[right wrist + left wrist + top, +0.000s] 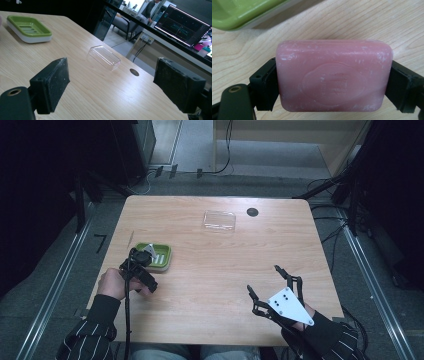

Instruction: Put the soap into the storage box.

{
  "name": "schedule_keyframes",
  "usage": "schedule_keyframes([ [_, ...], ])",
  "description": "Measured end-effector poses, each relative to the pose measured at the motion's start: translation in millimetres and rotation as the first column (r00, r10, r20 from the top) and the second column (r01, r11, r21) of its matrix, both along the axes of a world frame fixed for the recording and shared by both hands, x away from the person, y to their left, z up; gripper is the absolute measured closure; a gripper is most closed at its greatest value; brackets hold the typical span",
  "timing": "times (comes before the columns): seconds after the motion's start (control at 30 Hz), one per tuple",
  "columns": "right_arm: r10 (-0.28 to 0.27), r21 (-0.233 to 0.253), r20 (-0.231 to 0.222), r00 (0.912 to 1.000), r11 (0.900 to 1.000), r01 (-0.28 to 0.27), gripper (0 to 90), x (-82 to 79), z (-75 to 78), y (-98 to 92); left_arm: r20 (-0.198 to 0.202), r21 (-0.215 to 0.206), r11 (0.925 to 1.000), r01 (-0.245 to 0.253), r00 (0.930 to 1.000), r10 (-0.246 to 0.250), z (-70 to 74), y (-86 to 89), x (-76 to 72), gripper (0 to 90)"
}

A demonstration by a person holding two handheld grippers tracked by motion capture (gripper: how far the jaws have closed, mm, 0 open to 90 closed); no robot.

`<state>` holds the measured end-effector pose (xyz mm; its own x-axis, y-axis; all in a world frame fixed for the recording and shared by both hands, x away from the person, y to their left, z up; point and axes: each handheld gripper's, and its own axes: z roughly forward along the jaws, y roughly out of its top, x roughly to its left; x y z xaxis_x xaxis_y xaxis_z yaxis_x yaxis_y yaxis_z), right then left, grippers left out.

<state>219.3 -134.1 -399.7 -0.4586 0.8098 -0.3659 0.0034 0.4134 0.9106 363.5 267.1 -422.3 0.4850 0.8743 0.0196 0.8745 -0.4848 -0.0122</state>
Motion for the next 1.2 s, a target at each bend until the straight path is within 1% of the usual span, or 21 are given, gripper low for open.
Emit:
schedule_keyframes([
  [0.17, 0.001, -0.002, -0.001, 1.0, 1.0, -0.001, 13.2, 0.1, 0.0, 0.3, 0.008, -0.007, 1.0, 0.003, 1.0, -0.003, 5.0, 0.2, 2.8, 13.9],
  [0.27, 0.0, -0.001, -0.001, 1.0, 1.0, 0.0, 13.2, 0.2, 0.0, 0.1, 0.002, -0.001, 1.0, 0.009, 1.0, -0.009, 5.9, 0.3, 3.3, 13.9],
  [0.47, 0.004, 0.0, -0.001, 1.0, 1.0, -0.004, 13.2, 0.0, 0.0, 0.1, 0.011, 0.003, 1.0, 0.007, 0.9999, -0.007, 9.1, 0.9, 3.9, 13.9],
  [0.6, 0.004, 0.0, -0.001, 1.0, 1.0, -0.004, 13.2, 0.1, 0.0, 0.1, 0.011, -0.013, 0.9997, 0.019, 0.9998, -0.019, 15.3, -2.6, 5.9, 13.9],
  [0.77, 0.004, 0.001, -0.002, 1.0, 1.0, -0.004, 13.2, 0.2, -0.1, 0.2, 0.022, -0.018, 0.9996, 0.02, 0.9996, -0.02, 22.0, -3.4, 8.7, 13.9],
  [1.03, 0.003, -0.004, -0.003, 1.0, 1.0, -0.003, 13.2, 0.2, -0.1, 0.5, 0.037, -0.022, 0.9996, 0.017, 0.9992, -0.016, 28.5, -1.0, 14.1, 13.9],
  [1.17, 0.002, -0.006, -0.002, 1.0, 1.0, -0.002, 13.2, 0.2, -0.1, 0.5, 0.032, -0.028, 0.9994, 0.019, 0.9993, -0.018, 30.6, -0.1, 16.8, 13.9],
  [1.2, 0.002, -0.006, -0.002, 1.0, 1.0, -0.002, 13.2, 0.2, -0.1, 0.5, 0.038, -0.03, 0.9994, 0.014, 0.9992, -0.013, 31.3, 0.1, 17.3, 13.9],
])
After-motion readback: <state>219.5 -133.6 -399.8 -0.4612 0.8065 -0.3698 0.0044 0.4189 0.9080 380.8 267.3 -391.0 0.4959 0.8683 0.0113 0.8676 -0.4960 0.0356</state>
